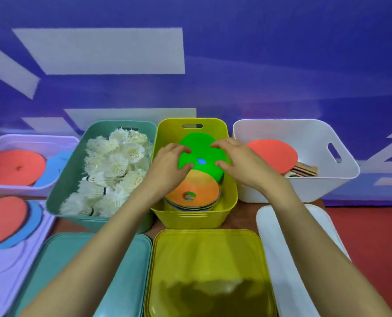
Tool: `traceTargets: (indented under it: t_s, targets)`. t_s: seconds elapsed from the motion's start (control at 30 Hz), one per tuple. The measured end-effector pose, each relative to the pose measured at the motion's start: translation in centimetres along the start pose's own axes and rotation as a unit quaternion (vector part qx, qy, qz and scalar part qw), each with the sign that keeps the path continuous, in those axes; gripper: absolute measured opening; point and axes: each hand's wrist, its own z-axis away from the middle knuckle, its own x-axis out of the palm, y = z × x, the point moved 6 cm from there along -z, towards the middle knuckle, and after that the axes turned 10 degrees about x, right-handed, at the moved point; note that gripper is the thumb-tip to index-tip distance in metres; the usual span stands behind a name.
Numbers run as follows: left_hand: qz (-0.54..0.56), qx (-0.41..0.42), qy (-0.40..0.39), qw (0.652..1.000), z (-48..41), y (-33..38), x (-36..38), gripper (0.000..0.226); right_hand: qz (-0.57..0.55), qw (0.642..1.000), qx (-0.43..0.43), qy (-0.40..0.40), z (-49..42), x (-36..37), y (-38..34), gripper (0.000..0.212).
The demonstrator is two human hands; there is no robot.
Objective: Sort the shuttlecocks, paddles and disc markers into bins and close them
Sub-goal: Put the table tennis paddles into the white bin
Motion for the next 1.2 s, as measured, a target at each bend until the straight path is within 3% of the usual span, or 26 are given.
traceTargets:
  t_s: [0.37,0.63,0.77,0.87,0.93,1.07,1.2]
  targets:
    - [0.038,-0.071,0.086,0.993,14.8,-18.9,-12.9,0.029,-0.018,0.995,-0.093,-0.038,-2.2,12.2,-23.7,0.042]
    - [0.042,-0.141,0.072,0.986,23.4,-35.4,-19.0,0.028,-0.049,0.993,-0.082,-0.069,-5.1,22.4,-37.2,0.043]
    - [-0.004,-0.225,-0.017,0.974,27.0,-43.3,-18.2,0.042,-0.042,0.990,-0.025,-0.134,-6.5,28.1,-39.7,0.049]
    - [-0.034,-0.325,-0.096,0.940,30.0,-49.0,-17.1,0.065,-0.065,0.977,0.030,-0.203,-7.3,32.9,-40.7,0.056]
    - [-0.034,-0.371,-0.108,0.921,31.5,-51.7,-16.7,0.073,-0.080,0.964,0.071,-0.243,-7.7,35.9,-41.1,0.061]
    - [-0.051,-0.420,-0.132,0.897,33.6,-55.8,-16.2,0.074,-0.108,0.935,0.155,-0.300,-8.2,40.9,-41.6,0.065]
    - [0.000,-0.448,-0.156,0.880,34.8,-58.0,-15.7,0.070,-0.132,0.918,0.216,-0.306,-9.3,44.4,-41.9,0.068]
